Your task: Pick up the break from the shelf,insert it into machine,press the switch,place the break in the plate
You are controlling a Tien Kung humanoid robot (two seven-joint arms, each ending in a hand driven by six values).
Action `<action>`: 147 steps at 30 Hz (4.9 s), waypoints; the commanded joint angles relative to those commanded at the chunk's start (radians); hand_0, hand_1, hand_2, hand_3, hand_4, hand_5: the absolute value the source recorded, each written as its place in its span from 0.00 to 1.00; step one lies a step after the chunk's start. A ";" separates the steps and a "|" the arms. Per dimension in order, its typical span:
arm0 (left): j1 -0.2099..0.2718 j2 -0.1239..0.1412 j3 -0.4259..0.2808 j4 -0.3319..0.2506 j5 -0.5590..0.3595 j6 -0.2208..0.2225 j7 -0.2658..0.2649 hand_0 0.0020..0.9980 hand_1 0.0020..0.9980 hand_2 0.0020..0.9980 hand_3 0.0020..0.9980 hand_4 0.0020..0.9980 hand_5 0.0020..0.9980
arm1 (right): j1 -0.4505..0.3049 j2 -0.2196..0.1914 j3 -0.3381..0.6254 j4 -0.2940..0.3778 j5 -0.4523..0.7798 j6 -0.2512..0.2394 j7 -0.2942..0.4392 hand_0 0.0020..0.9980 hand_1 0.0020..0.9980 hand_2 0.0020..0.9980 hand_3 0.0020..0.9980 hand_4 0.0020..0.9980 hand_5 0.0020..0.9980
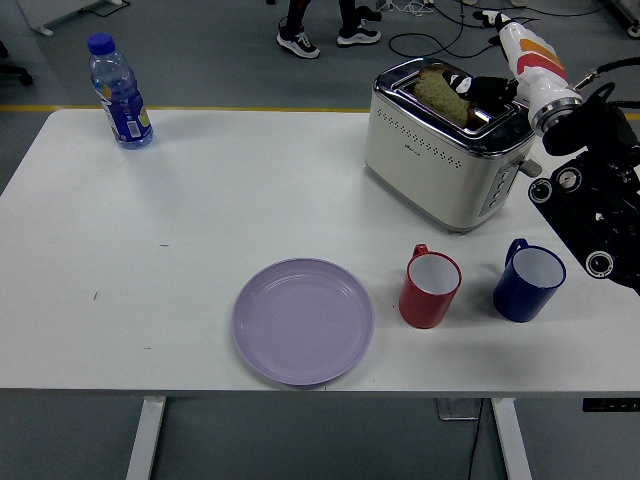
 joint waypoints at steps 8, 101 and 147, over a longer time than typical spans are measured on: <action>0.003 0.000 0.002 0.000 0.009 0.004 0.005 0.67 0.66 0.67 0.68 0.42 0.96 | 0.070 0.069 -0.035 -0.144 -0.046 0.018 0.000 0.80 0.75 0.81 0.85 0.74 0.32; -0.020 0.004 0.000 0.000 0.057 0.012 0.018 0.67 0.63 0.64 0.66 0.41 0.93 | 0.216 0.172 -0.179 -0.429 0.031 -0.105 0.115 0.15 0.27 0.35 0.47 0.49 0.00; -0.014 0.000 -0.034 0.000 0.074 0.008 0.021 0.67 0.63 0.63 0.66 0.41 0.94 | -0.091 -0.142 -0.228 0.536 0.528 -0.118 -0.054 0.13 0.23 0.34 0.46 0.47 0.00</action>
